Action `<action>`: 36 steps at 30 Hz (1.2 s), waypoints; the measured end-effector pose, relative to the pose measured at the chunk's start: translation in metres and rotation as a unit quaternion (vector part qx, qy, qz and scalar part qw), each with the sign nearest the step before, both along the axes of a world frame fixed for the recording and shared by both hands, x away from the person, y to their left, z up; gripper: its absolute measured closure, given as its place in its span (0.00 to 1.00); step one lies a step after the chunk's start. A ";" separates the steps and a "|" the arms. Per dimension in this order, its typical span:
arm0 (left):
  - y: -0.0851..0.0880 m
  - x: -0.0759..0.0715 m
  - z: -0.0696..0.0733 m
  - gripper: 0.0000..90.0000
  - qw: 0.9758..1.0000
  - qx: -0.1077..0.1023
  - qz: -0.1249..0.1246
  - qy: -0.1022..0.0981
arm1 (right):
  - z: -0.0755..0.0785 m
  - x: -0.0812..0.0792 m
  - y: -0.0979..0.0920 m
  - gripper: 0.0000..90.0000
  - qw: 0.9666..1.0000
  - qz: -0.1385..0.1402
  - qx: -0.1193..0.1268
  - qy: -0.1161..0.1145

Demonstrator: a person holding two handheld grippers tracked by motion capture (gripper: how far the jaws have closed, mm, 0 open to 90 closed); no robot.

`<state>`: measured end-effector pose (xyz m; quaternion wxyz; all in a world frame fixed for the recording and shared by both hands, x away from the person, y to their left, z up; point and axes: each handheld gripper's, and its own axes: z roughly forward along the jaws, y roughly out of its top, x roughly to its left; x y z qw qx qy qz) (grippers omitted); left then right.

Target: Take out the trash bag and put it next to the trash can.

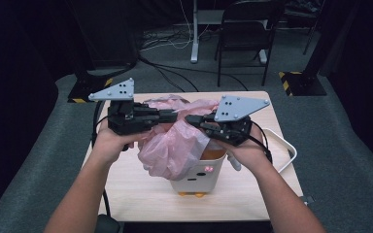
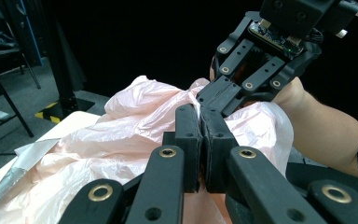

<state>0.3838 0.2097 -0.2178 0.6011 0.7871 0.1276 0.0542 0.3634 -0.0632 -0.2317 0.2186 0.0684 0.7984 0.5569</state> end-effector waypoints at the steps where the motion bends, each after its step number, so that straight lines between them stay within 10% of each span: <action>1: 0.000 0.000 0.000 0.96 1.000 0.000 0.001 0.001 | 0.000 0.000 0.000 1.00 1.000 0.000 -0.001 -0.001; 15: -0.006 0.005 -0.011 0.80 0.998 -0.009 -0.048 0.034 | -0.001 0.002 0.004 1.00 1.000 -0.009 -0.007 -0.007; 23: -0.010 0.003 -0.015 0.68 0.999 0.013 -0.024 0.029 | 0.000 0.001 0.004 1.00 1.000 -0.011 0.001 -0.012; 36: -0.016 0.003 -0.020 0.93 0.999 0.038 -0.010 0.016 | 0.003 -0.003 0.002 1.00 1.000 -0.010 0.007 -0.019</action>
